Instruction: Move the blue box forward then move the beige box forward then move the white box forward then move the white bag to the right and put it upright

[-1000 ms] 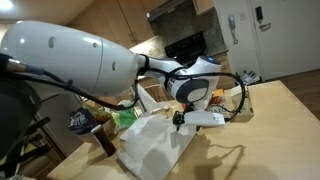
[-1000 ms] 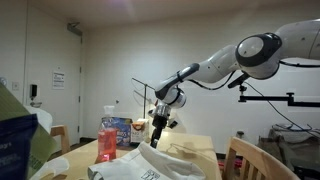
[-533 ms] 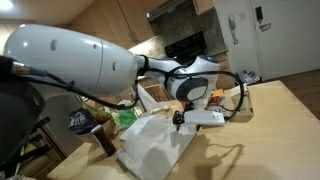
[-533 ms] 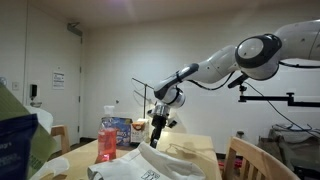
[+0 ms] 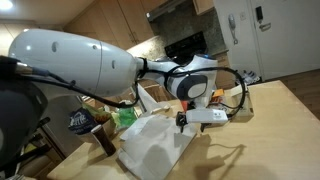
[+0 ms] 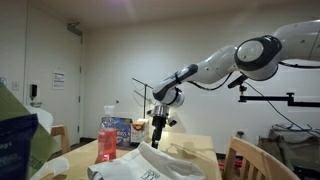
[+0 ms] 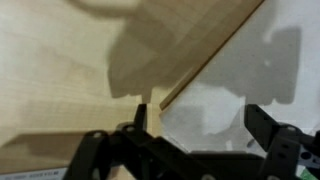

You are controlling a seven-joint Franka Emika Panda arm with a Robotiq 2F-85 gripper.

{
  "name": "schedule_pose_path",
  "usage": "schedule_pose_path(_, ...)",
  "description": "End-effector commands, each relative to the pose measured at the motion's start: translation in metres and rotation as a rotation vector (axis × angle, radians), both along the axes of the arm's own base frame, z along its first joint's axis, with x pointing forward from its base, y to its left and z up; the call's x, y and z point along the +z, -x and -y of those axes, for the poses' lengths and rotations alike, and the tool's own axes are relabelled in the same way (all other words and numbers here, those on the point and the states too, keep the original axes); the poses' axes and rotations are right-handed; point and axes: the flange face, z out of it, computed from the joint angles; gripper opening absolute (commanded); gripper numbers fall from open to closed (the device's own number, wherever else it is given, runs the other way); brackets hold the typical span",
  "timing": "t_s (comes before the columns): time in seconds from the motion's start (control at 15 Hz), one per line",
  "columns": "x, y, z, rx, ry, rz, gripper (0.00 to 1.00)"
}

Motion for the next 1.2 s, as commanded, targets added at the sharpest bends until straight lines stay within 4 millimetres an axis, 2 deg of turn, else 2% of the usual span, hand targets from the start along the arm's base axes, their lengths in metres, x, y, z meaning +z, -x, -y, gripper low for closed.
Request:
schedule_pose_path(0.0, 0.002, -0.006, 0.001, -0.008, 0.02, -0.008, 1.0)
schedule_pose_path(0.73, 0.009, -0.017, -0.008, 0.012, 0.203, 0.002, 1.0)
schedule_pose_path(1.13, 0.009, -0.015, -0.011, 0.038, 0.116, -0.011, 1.0)
